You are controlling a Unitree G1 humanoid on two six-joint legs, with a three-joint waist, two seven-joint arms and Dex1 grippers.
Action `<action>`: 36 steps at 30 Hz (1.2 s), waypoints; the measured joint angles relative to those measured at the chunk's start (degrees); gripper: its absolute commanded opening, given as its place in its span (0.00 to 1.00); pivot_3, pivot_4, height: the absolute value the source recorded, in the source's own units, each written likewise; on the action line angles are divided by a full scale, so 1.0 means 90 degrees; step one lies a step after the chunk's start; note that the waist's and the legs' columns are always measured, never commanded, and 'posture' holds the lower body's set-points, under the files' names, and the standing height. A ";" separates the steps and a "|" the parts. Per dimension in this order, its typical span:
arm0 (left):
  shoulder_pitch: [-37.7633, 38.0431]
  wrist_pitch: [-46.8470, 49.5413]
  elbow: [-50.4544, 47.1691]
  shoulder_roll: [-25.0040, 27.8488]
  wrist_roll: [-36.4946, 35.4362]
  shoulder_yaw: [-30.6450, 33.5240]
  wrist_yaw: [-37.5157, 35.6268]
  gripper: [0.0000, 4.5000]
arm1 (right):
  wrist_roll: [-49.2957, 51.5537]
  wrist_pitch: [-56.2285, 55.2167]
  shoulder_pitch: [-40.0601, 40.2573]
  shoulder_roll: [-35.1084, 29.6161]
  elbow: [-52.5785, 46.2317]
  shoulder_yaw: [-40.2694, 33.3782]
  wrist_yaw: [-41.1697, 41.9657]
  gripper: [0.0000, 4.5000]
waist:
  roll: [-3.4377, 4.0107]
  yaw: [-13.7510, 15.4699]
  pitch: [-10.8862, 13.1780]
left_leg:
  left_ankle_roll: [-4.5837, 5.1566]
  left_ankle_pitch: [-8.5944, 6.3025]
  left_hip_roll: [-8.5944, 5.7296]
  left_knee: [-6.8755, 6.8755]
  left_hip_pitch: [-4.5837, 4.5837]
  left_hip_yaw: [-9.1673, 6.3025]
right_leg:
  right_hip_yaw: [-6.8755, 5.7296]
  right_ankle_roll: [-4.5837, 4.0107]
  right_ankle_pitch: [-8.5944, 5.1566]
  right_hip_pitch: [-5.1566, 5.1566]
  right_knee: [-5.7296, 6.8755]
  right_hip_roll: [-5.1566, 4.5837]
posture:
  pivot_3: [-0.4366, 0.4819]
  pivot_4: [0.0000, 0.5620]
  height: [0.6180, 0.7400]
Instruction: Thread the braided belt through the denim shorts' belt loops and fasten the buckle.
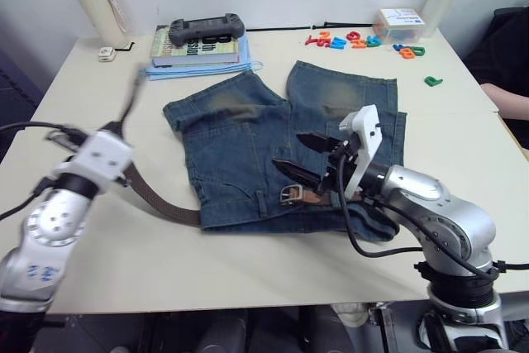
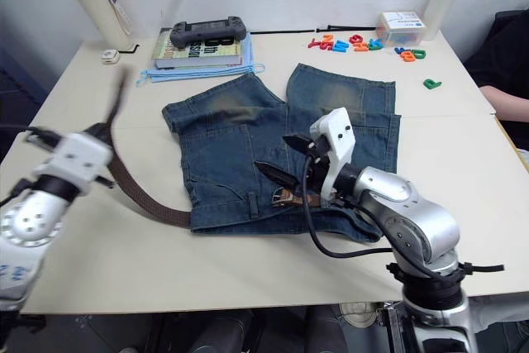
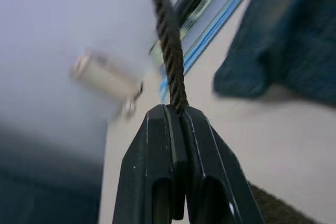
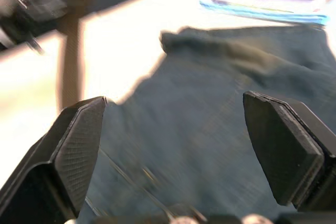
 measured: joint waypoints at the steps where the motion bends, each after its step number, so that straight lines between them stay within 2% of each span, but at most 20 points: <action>1: -0.0125 -0.0052 0.0008 -0.0113 0.0387 -0.0298 -0.0037 0.01 | 0.0216 0.0182 0.0004 0.0232 -0.0033 -0.0092 -0.0243 1.00 | 0.0000 -0.0019 0.0000 | 0.0001 0.0000 0.0005 -0.0003 -0.0003 0.0004 | -0.0009 -0.0001 0.0000 -0.0007 0.0013 0.0000 | 0.48 0.27 0.73; 6: -0.0567 -0.0492 0.0025 -0.0682 0.1759 -0.1364 -0.0231 0.01 | 0.1324 0.0948 0.0004 0.1316 0.0000 -0.0489 -0.1577 1.00 | -0.0001 -0.0171 0.0000 | 0.0007 -0.0004 0.0001 0.0000 -0.0032 0.0039 | -0.0028 -0.0002 -0.0001 -0.0069 0.0060 -0.0006 | 0.48 0.27 0.73; 13: -0.0833 -0.0939 0.0239 -0.1416 0.2611 -0.1738 -0.0396 0.01 | 0.3577 0.1222 0.0254 0.2413 0.0685 -0.0856 -0.3619 1.00 | -0.0001 -0.0293 0.0000 | 0.0005 0.0003 0.0002 0.0019 -0.0026 0.0052 | -0.0025 -0.0002 -0.0001 -0.0068 0.0085 -0.0003 | 0.48 0.27 0.73; 17: -0.0862 -0.1143 0.0302 -0.1510 0.2759 -0.1703 -0.0443 0.01 | 0.4629 0.0926 0.0317 0.2432 0.1049 -0.0889 -0.4576 1.00 | 0.0000 -0.0288 0.0001 | 0.0001 0.0014 -0.0007 0.0026 -0.0016 0.0054 | -0.0020 -0.0002 -0.0001 -0.0068 0.0092 -0.0002 | 0.48 0.27 0.73; 22: -0.0839 -0.1275 0.0386 -0.1631 0.2905 -0.1559 -0.0512 0.01 | 0.5412 0.0436 0.0317 0.2200 0.1269 -0.0842 -0.5226 1.00 | 0.0000 -0.0289 0.0001 | -0.0002 0.0021 -0.0010 0.0028 -0.0010 0.0054 | -0.0018 -0.0004 0.0002 -0.0068 0.0105 -0.0002 | 0.48 0.27 0.73; 32: -0.0682 -0.1577 0.0309 -0.1884 0.3137 -0.1451 -0.0655 0.01 | 0.5852 -0.0323 0.0258 0.1930 0.1495 -0.0548 -0.5621 1.00 | 0.0000 -0.0289 0.0000 | 0.0000 0.0021 -0.0011 0.0029 -0.0008 0.0058 | -0.0015 -0.0004 0.0002 -0.0068 0.0107 -0.0002 | 0.48 0.27 0.73; 35: -0.0649 -0.1639 0.0242 -0.1914 0.3166 -0.1396 -0.0706 0.00 | 0.5905 -0.0456 0.0259 0.1825 0.1495 -0.0516 -0.5622 0.82 | 0.0000 -0.0294 0.0000 | 0.0000 0.0021 -0.0011 0.0030 -0.0008 0.0060 | -0.0013 -0.0004 0.0002 -0.0068 0.0107 -0.0002 | 0.48 0.27 0.73; 36: -0.0637 -0.1654 0.0211 -0.1928 0.3170 -0.1376 -0.0710 0.00 | 0.5912 -0.0486 0.0259 0.1800 0.1495 -0.0502 -0.5623 0.71 | 0.0000 -0.0294 0.0000 | 0.0000 0.0021 -0.0010 0.0030 -0.0007 0.0060 | -0.0013 -0.0004 0.0002 -0.0068 0.0108 -0.0002 | 0.48 0.27 0.73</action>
